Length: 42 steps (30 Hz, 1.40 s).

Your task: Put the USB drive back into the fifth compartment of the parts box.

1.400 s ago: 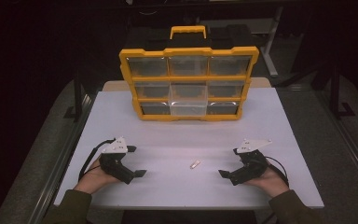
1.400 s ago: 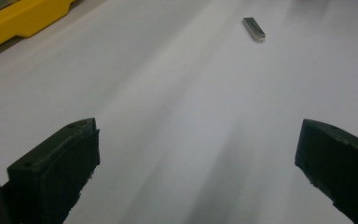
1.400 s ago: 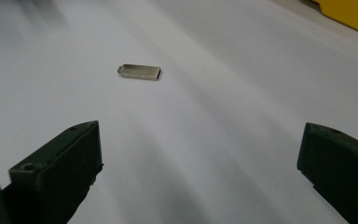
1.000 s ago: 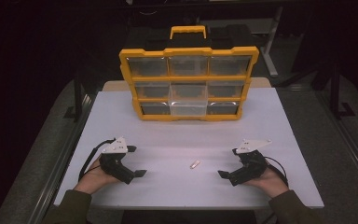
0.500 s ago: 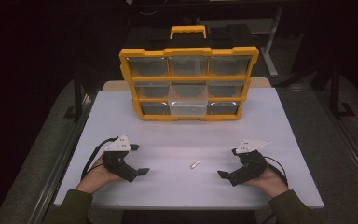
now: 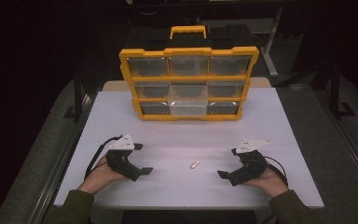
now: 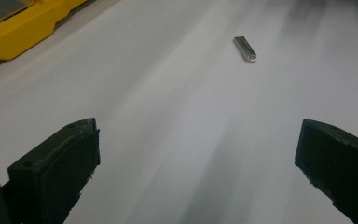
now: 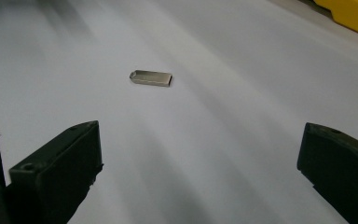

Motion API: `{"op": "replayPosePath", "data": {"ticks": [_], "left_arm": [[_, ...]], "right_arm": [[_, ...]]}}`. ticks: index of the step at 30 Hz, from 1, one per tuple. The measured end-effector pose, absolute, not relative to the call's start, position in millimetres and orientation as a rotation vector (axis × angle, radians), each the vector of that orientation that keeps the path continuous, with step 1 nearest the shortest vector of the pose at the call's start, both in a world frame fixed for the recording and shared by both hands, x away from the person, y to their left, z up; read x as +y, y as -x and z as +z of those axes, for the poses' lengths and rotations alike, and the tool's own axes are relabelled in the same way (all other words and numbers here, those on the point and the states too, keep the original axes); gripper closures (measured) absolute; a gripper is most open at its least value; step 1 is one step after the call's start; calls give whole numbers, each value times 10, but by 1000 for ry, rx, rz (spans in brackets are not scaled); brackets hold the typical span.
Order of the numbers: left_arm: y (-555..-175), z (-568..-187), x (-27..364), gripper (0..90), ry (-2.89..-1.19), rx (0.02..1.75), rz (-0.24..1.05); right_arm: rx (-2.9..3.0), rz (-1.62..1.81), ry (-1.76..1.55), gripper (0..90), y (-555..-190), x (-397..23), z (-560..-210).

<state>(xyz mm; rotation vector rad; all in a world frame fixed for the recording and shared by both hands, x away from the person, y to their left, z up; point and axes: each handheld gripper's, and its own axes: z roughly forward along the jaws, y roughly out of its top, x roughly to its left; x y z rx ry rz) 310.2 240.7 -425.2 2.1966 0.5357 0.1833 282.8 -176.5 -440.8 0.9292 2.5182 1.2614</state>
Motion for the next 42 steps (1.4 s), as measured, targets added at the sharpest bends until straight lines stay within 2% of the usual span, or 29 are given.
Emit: {"op": "replayPosePath", "data": {"ticks": [42], "left_arm": [[-3173, -4178, 2144, 0, -2161, 528, 149]], "right_arm": [[2513, 1292, -939, 0, -2827, -1769, -4392]]}}
